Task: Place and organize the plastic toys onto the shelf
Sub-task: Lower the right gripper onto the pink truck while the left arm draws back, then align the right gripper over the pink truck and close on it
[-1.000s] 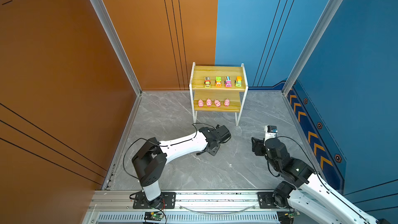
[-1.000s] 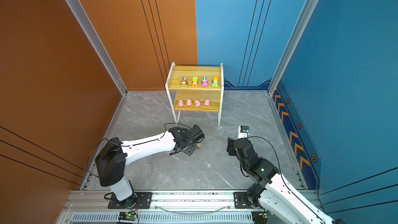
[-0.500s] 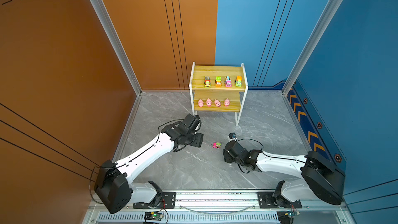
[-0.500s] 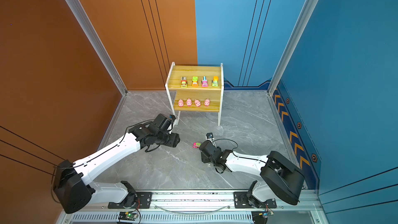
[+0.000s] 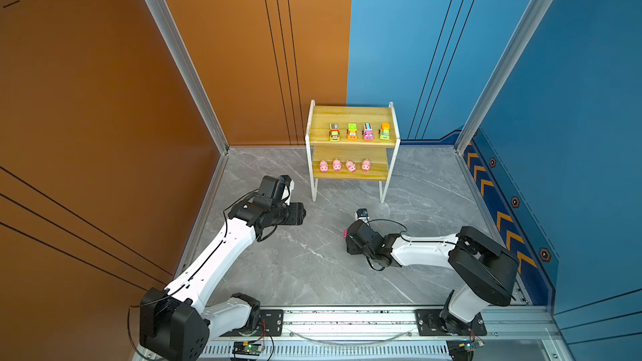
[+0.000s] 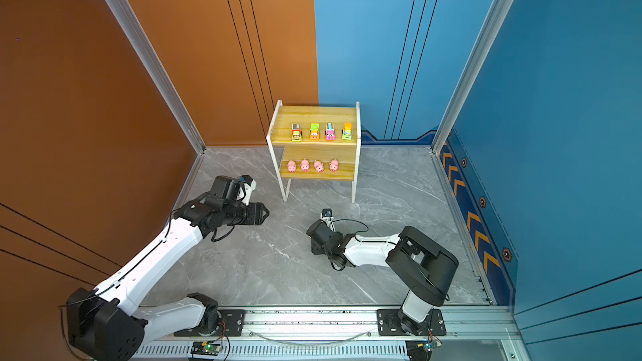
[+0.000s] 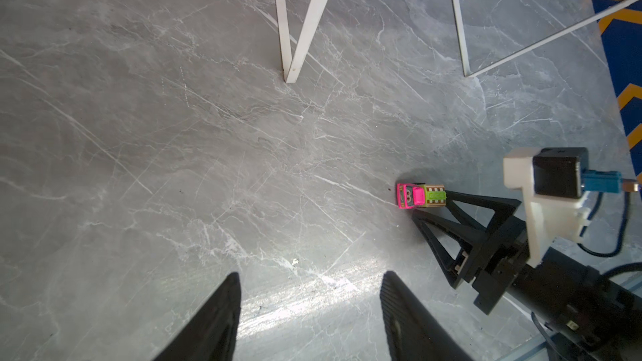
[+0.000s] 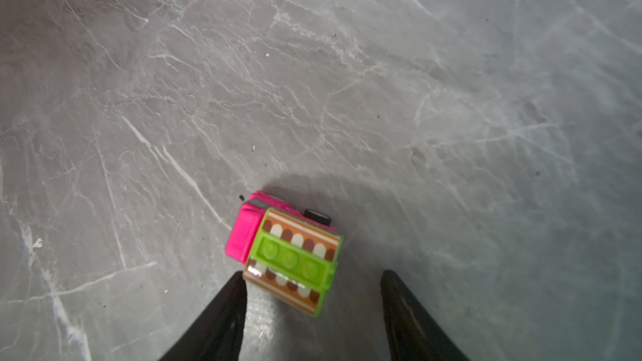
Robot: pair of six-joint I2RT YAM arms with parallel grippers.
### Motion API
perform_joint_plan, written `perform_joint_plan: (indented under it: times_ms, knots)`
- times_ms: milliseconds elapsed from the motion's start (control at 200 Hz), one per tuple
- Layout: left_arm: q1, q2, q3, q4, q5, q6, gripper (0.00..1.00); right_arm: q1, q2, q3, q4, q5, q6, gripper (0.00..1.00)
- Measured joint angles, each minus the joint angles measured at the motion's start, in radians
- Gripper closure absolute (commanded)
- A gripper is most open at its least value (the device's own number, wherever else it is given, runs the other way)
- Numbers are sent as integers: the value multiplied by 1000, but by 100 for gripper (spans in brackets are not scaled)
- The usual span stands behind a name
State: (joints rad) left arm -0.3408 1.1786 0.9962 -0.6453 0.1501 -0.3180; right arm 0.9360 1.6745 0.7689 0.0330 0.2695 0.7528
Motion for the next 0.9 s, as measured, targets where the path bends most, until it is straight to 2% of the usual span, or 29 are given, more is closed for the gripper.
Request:
perform_joint_plan:
  times_ms: [606,901]
  knots:
    - [41,5,-25,45,58,0,35,-35,-32,-2,-111,13,-23,40]
    - [48,17,-25,52,64,0,35,-108,1,39,-119,-7,-69,40]
